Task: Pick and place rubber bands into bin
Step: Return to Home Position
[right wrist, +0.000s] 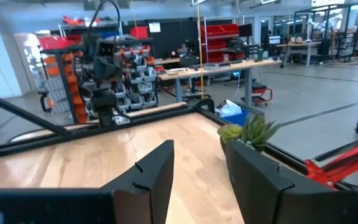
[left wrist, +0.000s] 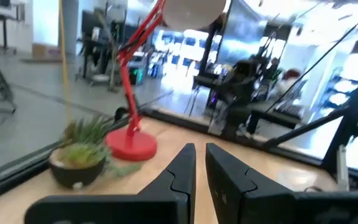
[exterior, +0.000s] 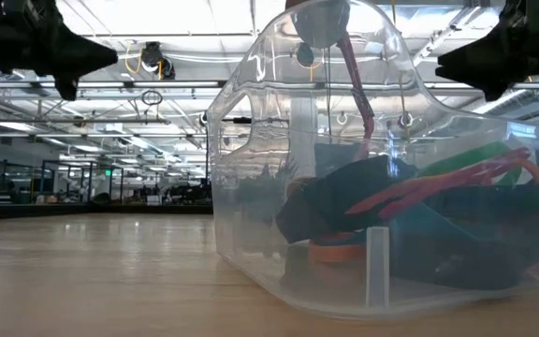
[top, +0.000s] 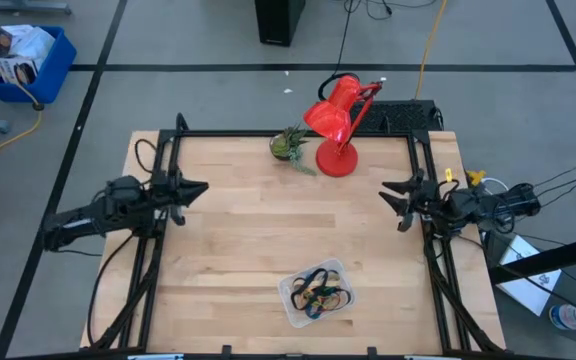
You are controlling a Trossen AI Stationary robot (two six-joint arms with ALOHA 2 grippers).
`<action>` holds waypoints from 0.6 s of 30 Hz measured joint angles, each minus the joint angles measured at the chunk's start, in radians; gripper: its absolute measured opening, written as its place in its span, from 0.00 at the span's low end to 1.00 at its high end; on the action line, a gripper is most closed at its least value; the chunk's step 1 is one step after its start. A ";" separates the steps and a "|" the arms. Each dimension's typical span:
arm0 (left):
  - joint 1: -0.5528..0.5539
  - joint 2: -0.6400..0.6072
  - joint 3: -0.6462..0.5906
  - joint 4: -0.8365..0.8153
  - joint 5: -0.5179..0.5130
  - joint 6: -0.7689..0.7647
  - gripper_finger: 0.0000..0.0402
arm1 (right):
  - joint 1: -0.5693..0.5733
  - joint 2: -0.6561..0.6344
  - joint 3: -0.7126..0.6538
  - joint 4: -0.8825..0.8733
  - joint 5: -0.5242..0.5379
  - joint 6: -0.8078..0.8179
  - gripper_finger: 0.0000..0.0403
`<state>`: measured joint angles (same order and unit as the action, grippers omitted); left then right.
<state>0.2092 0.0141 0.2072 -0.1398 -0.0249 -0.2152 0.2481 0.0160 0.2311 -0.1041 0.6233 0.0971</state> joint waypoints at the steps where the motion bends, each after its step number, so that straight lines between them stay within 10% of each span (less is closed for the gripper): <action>1: 0.000 -0.002 -0.022 0.034 0.004 -0.002 0.10 | 0.000 0.000 -0.011 0.019 0.000 0.000 0.36; 18: 0.000 -0.002 -0.179 0.121 -0.005 -0.025 0.10 | 0.000 0.000 -0.114 0.111 0.000 0.042 0.36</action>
<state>0.2092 0.0120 0.0279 -0.0186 -0.0299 -0.2399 0.2481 0.0158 0.1173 0.0072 0.6231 0.1395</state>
